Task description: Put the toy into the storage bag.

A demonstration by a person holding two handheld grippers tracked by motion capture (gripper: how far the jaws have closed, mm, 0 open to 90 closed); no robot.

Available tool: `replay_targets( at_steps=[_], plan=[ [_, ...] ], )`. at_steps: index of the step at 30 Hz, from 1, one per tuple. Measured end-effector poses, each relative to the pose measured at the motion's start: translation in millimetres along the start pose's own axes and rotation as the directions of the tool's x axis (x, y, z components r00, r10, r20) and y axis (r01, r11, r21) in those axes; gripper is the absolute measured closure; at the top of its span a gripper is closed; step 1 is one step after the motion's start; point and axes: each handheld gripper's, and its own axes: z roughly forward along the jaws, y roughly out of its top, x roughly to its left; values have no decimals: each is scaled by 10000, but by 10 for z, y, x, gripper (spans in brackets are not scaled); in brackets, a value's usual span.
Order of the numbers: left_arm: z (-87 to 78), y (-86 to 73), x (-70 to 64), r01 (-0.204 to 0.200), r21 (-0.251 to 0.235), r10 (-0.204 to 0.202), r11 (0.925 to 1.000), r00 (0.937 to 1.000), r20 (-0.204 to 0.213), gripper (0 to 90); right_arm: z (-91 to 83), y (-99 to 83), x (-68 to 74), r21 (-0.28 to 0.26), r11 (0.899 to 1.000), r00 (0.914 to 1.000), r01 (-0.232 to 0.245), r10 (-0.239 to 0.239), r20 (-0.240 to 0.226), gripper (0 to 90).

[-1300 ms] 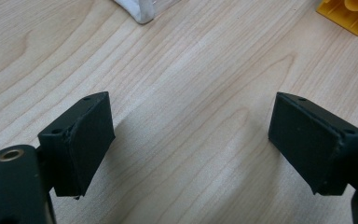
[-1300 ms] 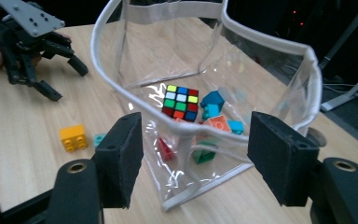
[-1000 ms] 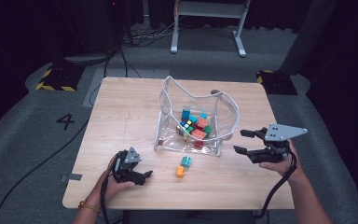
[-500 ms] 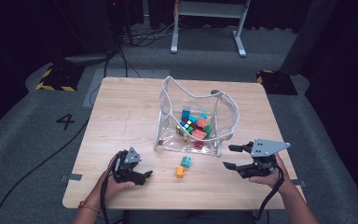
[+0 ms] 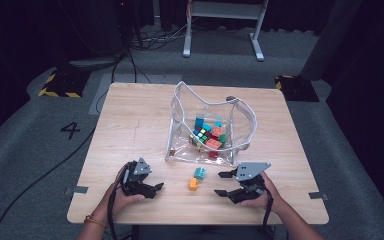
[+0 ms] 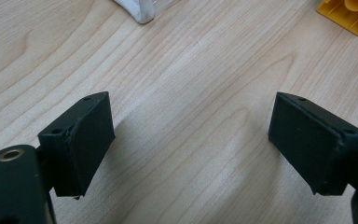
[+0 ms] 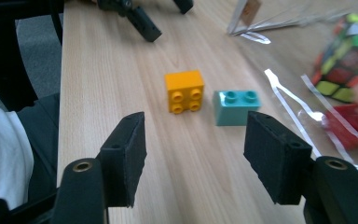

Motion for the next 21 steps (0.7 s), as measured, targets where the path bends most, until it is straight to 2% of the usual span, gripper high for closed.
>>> replay_targets(
  at_steps=[3,4,8,9,10,11,12,14,15,16,17,18,19,20,21],
  plan=[
    [-1,0,0,-16,3,16,10000,10000,-31,142,187,-15,37,327,9994,9997,74,-66,-250,393],
    [0,0,0,-1,3,1,10000,10000,2,142,273,-17,71,596,9981,9994,-159,176,-283,393],
    [0,0,0,-6,3,6,10000,10000,-4,142,449,-1,103,734,9972,9986,-135,172,-507,393],
    [0,0,1,-12,3,12,10000,10000,-4,143,500,6,105,769,9970,9987,7,32,-513,393],
    [0,0,0,-9,5,9,10000,10000,-3,142,568,15,88,595,9970,9978,493,-466,-468,392],
    [0,0,1,-10,6,10,10000,10000,-2,143,615,24,100,629,9971,9980,433,-402,-496,392],
    [-1,1,2,-37,6,37,10000,10000,-26,142,651,28,84,702,9947,9962,757,-724,-479,391],
    [-1,0,0,-21,1,21,10000,10000,-34,142,710,42,89,843,9934,9969,773,-759,-189,385],
    [-3,0,1,-40,-1,39,10000,10000,-74,143,740,49,87,853,9939,9975,700,-693,-114,383],
    [-2,0,0,-28,-1,28,10000,10000,-51,142,758,56,89,768,9965,9994,321,-309,-157,382],
    [-1,0,1,-15,4,15,10000,10000,-13,143,778,61,65,752,9963,9989,421,-406,-214,379],
    [0,0,0,-7,0,7,10000,10000,-8,142,792,67,81,898,9959,10000,45,-39,-63,371],
    [-3,0,0,-26,-6,26,10000,9999,-106,143,818,71,74,760,9971,10000,-81,82,-21,371],
    [-3,0,-1,-29,-5,29,10000,9999,-100,143,823,71,72,864,9960,9996,-241,250,-99,370],
    [-2,0,0,-30,-15,30,10000,9999,-101,143,853,69,66,867,9962,9999,-89,100,-126,370]
  ],
)
